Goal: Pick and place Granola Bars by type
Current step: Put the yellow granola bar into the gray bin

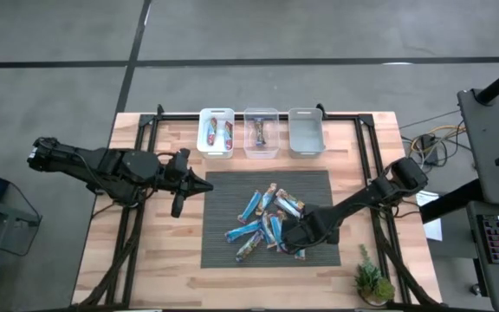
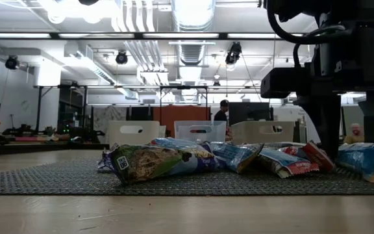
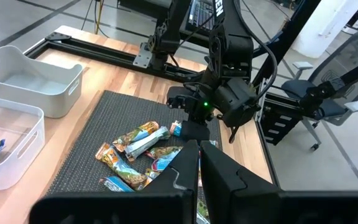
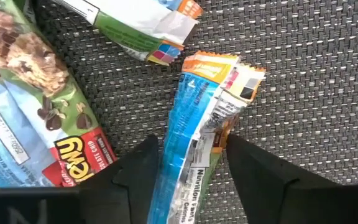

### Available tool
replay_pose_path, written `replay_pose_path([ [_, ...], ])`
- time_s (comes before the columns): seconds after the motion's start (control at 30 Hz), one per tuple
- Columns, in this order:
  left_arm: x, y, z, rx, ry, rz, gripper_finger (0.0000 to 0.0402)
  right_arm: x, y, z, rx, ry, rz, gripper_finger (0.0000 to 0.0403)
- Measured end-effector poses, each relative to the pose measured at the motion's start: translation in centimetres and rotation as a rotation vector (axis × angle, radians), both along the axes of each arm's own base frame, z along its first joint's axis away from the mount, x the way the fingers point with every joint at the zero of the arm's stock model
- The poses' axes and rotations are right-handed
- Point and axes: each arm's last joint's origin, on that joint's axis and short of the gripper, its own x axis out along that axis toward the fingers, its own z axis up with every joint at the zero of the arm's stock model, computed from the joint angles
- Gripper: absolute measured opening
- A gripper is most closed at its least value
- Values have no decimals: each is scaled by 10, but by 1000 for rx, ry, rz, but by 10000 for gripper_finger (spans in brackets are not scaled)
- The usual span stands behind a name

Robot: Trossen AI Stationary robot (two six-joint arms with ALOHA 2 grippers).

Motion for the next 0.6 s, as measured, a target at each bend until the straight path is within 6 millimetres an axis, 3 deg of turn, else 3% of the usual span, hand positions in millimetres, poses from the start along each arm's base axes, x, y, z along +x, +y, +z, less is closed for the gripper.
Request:
replay_pose_path([
  [0.6,0,0,0,0,0,0,0,-6,-3,-9,2,29,-28,203],
])
